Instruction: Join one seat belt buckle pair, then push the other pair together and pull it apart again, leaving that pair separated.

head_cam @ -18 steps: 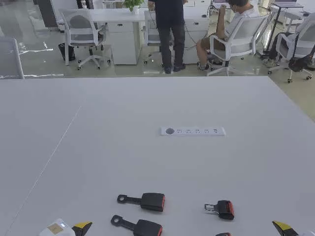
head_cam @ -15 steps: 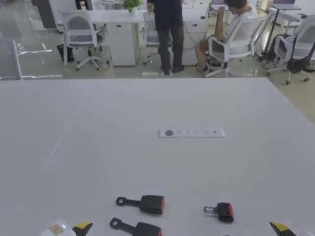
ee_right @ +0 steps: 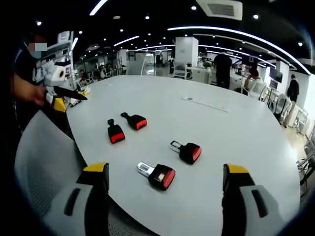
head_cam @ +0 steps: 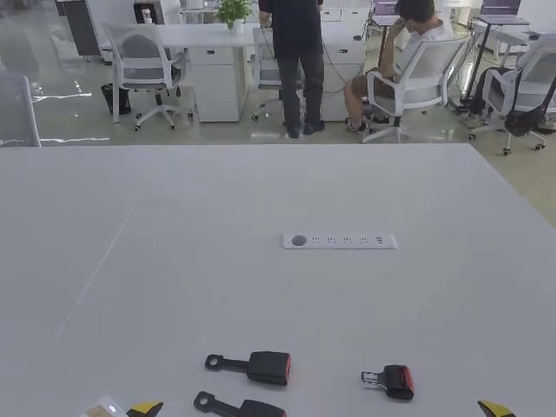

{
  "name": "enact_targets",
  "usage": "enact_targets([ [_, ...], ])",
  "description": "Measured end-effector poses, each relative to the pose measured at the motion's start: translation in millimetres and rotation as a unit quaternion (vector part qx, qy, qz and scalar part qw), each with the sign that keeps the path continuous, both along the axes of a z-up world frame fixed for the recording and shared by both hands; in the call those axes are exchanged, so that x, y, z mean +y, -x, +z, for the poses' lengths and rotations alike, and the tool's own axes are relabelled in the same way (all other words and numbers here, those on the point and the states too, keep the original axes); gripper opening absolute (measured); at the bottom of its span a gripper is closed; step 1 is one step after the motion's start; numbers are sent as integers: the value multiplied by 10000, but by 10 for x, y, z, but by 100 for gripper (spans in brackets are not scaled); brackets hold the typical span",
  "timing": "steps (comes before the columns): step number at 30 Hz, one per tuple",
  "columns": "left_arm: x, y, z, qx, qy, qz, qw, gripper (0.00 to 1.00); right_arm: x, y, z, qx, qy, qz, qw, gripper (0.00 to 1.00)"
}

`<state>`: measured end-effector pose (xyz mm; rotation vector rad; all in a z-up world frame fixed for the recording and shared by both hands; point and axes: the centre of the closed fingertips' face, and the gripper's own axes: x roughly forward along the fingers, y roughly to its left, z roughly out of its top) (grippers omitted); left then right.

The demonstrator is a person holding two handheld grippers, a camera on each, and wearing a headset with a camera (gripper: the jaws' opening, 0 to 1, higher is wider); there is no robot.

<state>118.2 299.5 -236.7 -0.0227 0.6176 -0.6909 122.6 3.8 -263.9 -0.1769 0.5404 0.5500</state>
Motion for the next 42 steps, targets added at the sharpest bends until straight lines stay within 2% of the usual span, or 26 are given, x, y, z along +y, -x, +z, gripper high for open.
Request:
enact_targets([
  [3, 6, 2, -14, -5, -49, -21, 10000, 100, -1, -6, -2, 2, -1, 0, 10000, 99],
  [27, 39, -25, -14, -18, -16, 51, 10000, 100, -41, -22, -16, 9, -41, -115, 9999, 99],
  [42, 39, -7, -61, 45, -20, 64, 10000, 100, -66, 18, -49, 63, -49, -167, 9998, 99],
])
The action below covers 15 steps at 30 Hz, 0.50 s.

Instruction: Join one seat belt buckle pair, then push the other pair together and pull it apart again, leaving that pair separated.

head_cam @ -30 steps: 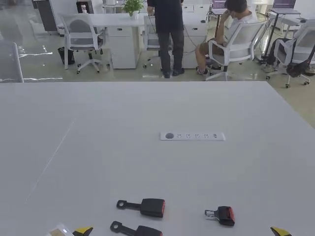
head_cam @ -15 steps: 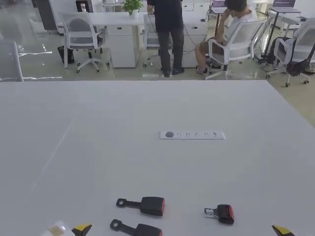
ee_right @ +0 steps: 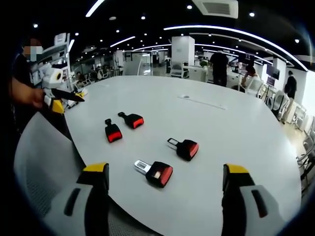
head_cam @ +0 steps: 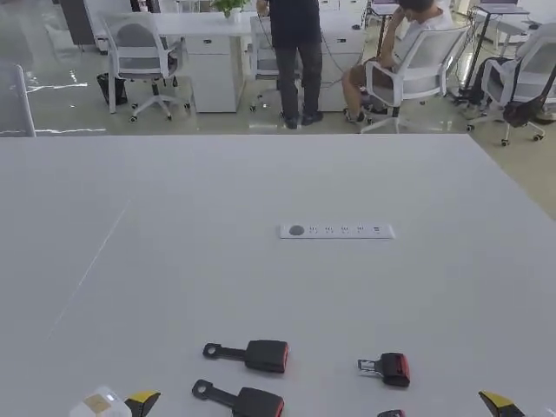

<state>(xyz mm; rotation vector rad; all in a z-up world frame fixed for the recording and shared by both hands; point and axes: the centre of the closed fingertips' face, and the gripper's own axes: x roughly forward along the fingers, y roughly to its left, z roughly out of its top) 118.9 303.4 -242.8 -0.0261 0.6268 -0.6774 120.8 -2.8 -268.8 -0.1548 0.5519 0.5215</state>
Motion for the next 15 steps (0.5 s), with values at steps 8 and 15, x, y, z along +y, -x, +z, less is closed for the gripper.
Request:
enact_targets([
  [8, 9, 30, -62, 74, 7, 14, 10000, 100, -27, 44, -83, 88, -2, -8, 10000, 99],
  [15, 11, 66, -109, 139, -22, -2, 9999, 100, -46, 57, -90, 118, 8, -14, 9999, 99],
])
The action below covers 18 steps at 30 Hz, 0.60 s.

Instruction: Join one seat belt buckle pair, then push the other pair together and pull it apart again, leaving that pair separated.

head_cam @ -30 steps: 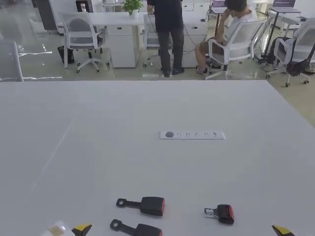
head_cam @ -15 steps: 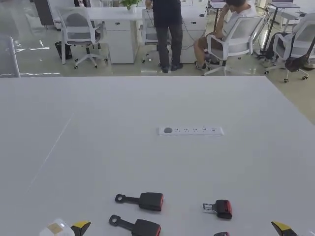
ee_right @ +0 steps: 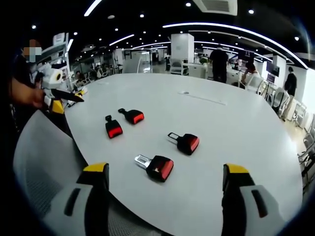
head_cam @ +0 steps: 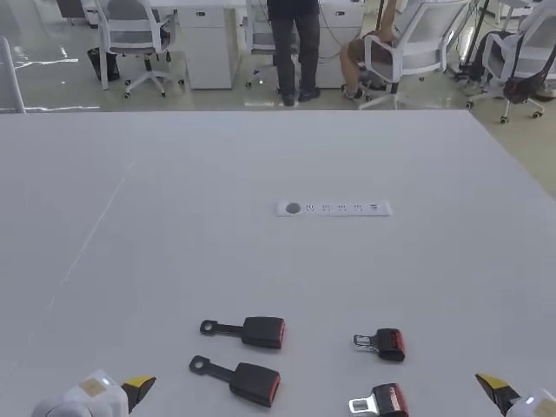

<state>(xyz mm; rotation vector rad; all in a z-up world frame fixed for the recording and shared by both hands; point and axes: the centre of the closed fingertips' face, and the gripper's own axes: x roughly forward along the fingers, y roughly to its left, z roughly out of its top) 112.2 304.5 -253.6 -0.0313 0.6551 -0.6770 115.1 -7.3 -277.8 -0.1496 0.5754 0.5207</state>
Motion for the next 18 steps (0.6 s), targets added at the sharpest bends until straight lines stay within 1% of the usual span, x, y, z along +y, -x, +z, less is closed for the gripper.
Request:
enact_targets([
  [8, -7, 12, -14, 31, -22, -24, 10000, 100, -3, 2, -24, 35, 10, 30, 10000, 99],
  [18, -52, -1, -15, 45, -52, -97, 9999, 100, 20, -22, -16, 49, 10, 88, 9999, 99],
])
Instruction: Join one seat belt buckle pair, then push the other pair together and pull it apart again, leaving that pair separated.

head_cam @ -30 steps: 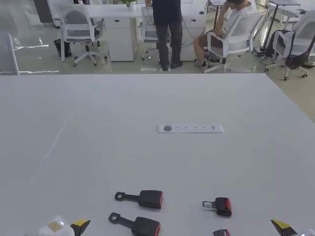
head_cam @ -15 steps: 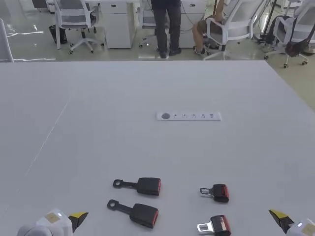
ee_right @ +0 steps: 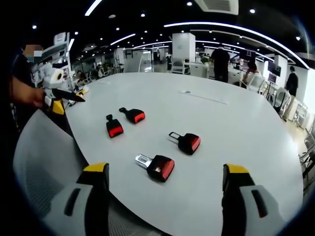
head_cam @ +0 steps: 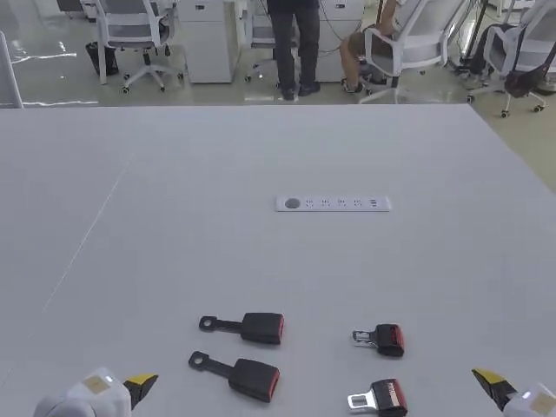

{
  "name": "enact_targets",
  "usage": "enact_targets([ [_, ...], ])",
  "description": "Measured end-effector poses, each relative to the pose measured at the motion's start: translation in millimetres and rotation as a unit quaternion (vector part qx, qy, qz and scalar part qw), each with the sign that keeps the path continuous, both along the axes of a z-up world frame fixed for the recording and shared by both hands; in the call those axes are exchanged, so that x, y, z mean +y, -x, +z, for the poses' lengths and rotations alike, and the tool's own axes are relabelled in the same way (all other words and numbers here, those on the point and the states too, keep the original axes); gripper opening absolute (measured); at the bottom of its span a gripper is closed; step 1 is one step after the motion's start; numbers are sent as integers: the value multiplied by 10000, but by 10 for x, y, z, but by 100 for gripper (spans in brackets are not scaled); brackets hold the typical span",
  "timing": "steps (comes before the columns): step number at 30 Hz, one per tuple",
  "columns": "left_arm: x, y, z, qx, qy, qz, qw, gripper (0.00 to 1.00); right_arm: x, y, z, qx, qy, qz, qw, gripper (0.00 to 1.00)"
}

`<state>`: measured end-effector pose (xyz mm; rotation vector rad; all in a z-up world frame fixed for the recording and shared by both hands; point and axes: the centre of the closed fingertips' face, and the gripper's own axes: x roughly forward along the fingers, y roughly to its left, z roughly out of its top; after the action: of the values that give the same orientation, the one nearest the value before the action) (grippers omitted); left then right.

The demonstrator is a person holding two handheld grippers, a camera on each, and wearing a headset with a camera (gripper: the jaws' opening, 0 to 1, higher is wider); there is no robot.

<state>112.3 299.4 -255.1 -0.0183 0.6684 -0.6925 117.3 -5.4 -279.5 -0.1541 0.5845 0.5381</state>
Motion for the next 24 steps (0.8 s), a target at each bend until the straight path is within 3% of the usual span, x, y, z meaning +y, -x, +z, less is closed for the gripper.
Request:
enact_targets([
  [15, -74, -76, -32, 20, -98, -213, 9997, 100, 52, -54, -60, 189, 3, 274, 9994, 96],
  [24, -135, -196, -63, 21, -152, -395, 9991, 99, 113, -127, -88, 194, 58, 534, 9984, 94],
])
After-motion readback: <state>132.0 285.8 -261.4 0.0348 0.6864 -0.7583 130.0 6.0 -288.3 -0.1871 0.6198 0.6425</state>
